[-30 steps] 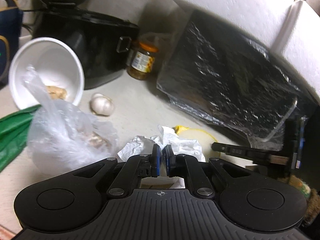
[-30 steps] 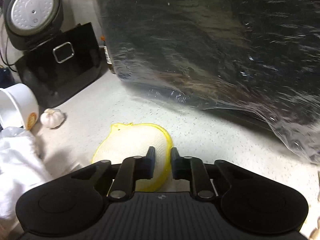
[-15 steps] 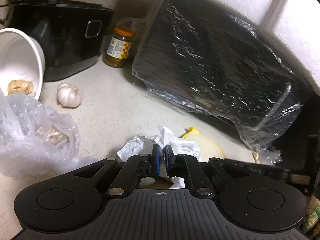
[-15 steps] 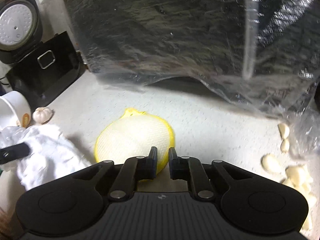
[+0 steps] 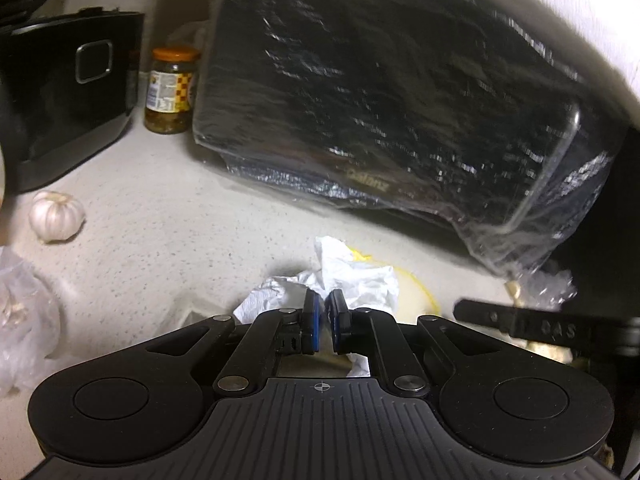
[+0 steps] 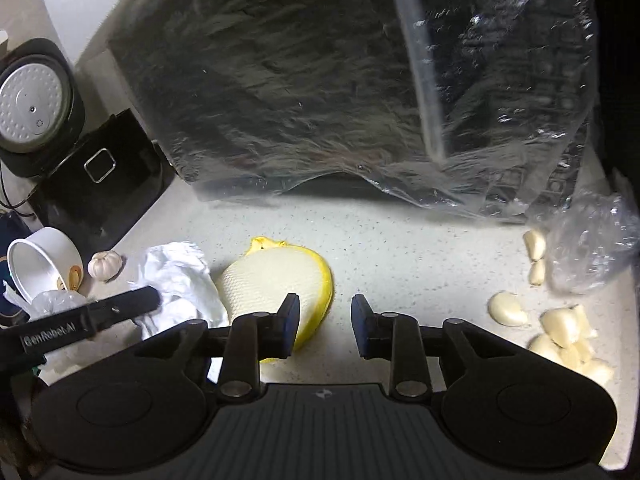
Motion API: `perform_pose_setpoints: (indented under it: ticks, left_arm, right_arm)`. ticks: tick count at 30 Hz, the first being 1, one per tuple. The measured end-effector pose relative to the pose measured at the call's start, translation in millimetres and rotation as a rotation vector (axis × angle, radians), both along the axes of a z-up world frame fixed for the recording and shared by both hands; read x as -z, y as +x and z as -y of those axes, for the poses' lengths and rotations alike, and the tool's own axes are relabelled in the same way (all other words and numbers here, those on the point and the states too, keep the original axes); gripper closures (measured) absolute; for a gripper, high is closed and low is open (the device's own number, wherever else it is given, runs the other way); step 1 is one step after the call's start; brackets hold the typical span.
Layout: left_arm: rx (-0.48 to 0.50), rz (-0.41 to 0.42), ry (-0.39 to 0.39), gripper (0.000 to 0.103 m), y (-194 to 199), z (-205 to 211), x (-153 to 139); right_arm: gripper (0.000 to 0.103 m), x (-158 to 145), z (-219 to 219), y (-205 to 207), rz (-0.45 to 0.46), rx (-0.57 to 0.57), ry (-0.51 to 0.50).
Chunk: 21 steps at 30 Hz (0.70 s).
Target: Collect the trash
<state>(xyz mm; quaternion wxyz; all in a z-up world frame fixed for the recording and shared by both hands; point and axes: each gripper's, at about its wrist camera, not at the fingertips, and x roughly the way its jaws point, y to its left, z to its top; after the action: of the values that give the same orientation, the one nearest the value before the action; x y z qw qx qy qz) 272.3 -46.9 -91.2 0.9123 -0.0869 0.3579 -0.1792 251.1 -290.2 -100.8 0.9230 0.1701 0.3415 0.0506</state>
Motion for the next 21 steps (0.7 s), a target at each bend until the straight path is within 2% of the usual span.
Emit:
perform_pose_setpoints:
  ticks: [5, 7, 10, 16, 21]
  left_arm:
    - [0.012, -0.016, 0.018, 0.094, 3, 5, 5]
    - [0.016, -0.024, 0.017, 0.094, 4, 6, 5]
    - [0.029, -0.036, 0.021, 0.094, 4, 9, 8]
    - [0.040, -0.060, 0.025, 0.094, 5, 10, 15]
    - [0.047, -0.066, 0.032, 0.095, 5, 13, 17]
  right_arm:
    - [0.075, 4, -7, 21, 0.006, -0.001, -0.020]
    - [0.067, 6, -8, 30, 0.003, 0.003, -0.023]
    - [0.066, 11, -7, 45, -0.013, 0.010, -0.018]
    - [0.066, 23, -5, 52, -0.057, -0.009, 0.100]
    - [0.066, 26, -9, 51, -0.063, -0.013, 0.098]
